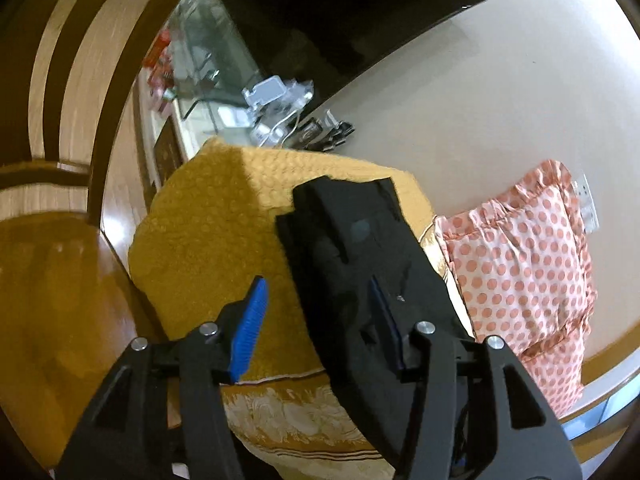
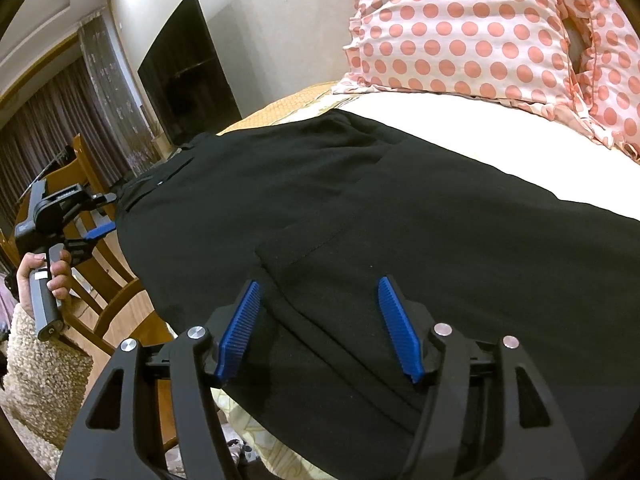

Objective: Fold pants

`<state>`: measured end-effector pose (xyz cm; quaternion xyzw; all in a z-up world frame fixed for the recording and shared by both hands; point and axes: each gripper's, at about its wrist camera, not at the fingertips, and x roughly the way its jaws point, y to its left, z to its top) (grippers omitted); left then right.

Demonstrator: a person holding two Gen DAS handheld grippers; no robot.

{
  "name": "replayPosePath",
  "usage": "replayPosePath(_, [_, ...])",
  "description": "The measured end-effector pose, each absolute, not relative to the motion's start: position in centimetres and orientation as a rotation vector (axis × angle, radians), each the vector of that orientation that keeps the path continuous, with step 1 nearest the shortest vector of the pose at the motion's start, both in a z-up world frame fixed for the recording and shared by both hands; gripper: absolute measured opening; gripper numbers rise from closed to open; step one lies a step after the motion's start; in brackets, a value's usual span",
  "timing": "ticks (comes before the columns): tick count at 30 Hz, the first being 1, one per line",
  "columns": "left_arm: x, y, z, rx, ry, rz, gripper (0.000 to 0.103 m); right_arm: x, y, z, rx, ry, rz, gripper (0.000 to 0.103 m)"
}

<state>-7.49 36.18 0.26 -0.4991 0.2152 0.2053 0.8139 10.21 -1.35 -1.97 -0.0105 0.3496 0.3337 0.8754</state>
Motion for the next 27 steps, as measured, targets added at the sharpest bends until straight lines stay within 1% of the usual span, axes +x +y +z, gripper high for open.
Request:
replayPosePath(3, [-6.6,36.2,-0.5,-1.081,0.504,0.4,0.041,10.2,-1.3,-2.0,-0.027,0.728,0.697,0.064])
replayPosePath(5, [-5.8,35.9,-0.6,-1.083,0.521,0.374,0.038,10.3,-1.4,-1.9,-0.024,0.73,0.699,0.064])
replayPosePath(6, [-5.6,35.8,-0.7,-1.087,0.524,0.362,0.033,10.3,-1.4,-2.0,-0.023,0.73,0.699,0.064])
replayPosePath(9, [-5.1,35.3,-0.1,-1.07,0.531,0.368,0.032,10.3,-1.4,-2.0,-0.022,0.729,0.7,0.064])
replayPosePath(10, [-5.2,35.1,0.3,-1.072,0.515,0.357,0.029,10.3,-1.4,-2.0,-0.022,0.729,0.701,0.064])
replayPosePath(14, [-5.1,34.4,2.1,-1.017,0.49,0.342,0.029,10.3,-1.4,-2.0,-0.022,0.725,0.702,0.064])
replayPosePath(21, [-2.8,35.1,0.9,-1.012,0.543,0.39,0.029,10.3,-1.4,-2.0,-0.008,0.721,0.705,0.064])
replayPosePath(23, [-2.3,35.0,0.9,-0.982,0.552,0.413,0.021,10.3,-1.8,-1.9,0.016,0.716,0.708,0.064])
replayPosePath(24, [-2.2,35.0,1.0,-0.969,0.55,0.419,0.015,10.3,-2.2,-1.8,0.033,0.713,0.708,0.064])
replayPosePath(25, [-2.1,34.7,1.5,-0.946,0.54,0.424,0.012,10.2,-2.5,-1.7,0.048,0.707,0.704,0.064])
replayPosePath(27, [-1.8,33.7,3.2,-0.869,0.517,0.42,0.011,10.1,-3.8,-1.3,0.086,0.685,0.692,0.064])
